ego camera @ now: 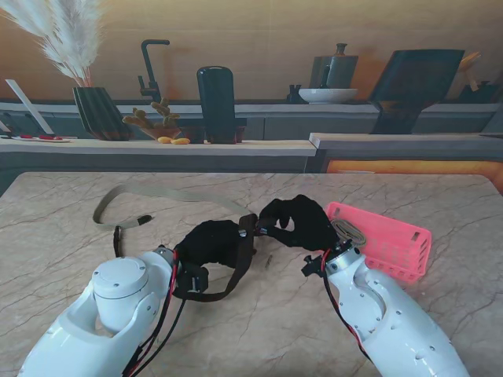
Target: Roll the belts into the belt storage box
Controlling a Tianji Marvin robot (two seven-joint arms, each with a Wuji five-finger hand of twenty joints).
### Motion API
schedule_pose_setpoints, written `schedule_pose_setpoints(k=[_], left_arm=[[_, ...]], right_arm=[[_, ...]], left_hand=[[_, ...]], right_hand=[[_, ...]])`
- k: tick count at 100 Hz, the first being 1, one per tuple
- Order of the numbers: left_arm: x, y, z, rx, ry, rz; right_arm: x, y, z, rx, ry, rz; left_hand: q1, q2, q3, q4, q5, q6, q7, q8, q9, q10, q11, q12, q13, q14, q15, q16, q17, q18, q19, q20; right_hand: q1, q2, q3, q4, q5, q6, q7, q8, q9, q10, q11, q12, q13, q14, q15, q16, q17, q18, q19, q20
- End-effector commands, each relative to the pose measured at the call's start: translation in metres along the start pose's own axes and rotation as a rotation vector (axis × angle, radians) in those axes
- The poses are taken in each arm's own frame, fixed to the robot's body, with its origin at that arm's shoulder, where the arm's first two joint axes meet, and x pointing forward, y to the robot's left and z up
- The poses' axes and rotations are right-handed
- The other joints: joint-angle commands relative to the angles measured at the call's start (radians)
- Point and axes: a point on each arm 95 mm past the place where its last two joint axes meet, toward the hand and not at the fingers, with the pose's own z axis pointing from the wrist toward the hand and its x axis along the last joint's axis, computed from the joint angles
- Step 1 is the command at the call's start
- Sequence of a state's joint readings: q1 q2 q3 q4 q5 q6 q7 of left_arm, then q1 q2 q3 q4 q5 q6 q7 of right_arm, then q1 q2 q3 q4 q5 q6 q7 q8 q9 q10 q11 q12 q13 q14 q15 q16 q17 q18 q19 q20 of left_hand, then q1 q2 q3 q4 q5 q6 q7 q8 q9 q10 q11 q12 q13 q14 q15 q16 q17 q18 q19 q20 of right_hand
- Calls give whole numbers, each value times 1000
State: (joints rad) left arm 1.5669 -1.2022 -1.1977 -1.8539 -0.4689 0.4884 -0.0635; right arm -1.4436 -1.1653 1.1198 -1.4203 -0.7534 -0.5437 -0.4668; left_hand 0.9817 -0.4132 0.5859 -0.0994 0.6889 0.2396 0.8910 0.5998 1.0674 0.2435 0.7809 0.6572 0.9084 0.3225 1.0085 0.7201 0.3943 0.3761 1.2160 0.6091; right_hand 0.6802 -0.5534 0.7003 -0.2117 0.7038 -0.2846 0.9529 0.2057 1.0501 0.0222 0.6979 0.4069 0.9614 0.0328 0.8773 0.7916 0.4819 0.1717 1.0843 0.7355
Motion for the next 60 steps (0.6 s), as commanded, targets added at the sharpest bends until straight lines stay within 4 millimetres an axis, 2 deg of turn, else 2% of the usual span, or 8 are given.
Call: schedule_pose_setpoints(k=[1, 17, 36, 60], left_arm=[[5, 7, 2, -16, 16, 0], [7, 11, 6, -8, 22, -25], [12, 13, 9, 11, 31, -90], [20, 11, 7, 26, 53, -108]], right_arm=[[2, 0, 1, 3, 23, -4], [1, -1, 0, 5, 48, -21], [0, -3, -2, 16, 66, -32], [-1, -6, -2, 32, 63, -31]], left_hand=[[-9, -38, 77, 59, -34, -30, 70, 48, 6, -4, 84, 37, 41, -18, 40, 29, -5, 14, 55, 29], [-38, -50, 123, 73, -52, -30, 95, 105, 5, -8, 106, 74, 45, -19, 64, 46, -10, 14, 74, 44], [-44, -53, 134, 73, -57, -26, 100, 114, 7, -7, 110, 79, 48, -19, 70, 46, -8, 16, 82, 49], [-47, -52, 138, 71, -61, -34, 101, 112, 8, -9, 110, 79, 51, -25, 72, 43, -4, 13, 84, 51]], right_hand=[[12, 85, 42, -8, 45, -236, 119, 52, -43, -26, -24, 2, -50, -37, -27, -18, -41, -17, -34, -14], [-8, 93, 36, -13, 36, -277, 111, 62, -153, -22, -37, 8, -154, -46, -100, -47, -104, -10, -100, -26], [-30, 86, 48, -21, 36, -312, 110, 60, -292, -14, -117, -40, -266, -48, -298, -177, -167, -4, -182, -44], [-47, 66, 76, -26, 49, -309, 114, 37, -357, -2, -185, -89, -317, -50, -481, -296, -193, 7, -238, -74]])
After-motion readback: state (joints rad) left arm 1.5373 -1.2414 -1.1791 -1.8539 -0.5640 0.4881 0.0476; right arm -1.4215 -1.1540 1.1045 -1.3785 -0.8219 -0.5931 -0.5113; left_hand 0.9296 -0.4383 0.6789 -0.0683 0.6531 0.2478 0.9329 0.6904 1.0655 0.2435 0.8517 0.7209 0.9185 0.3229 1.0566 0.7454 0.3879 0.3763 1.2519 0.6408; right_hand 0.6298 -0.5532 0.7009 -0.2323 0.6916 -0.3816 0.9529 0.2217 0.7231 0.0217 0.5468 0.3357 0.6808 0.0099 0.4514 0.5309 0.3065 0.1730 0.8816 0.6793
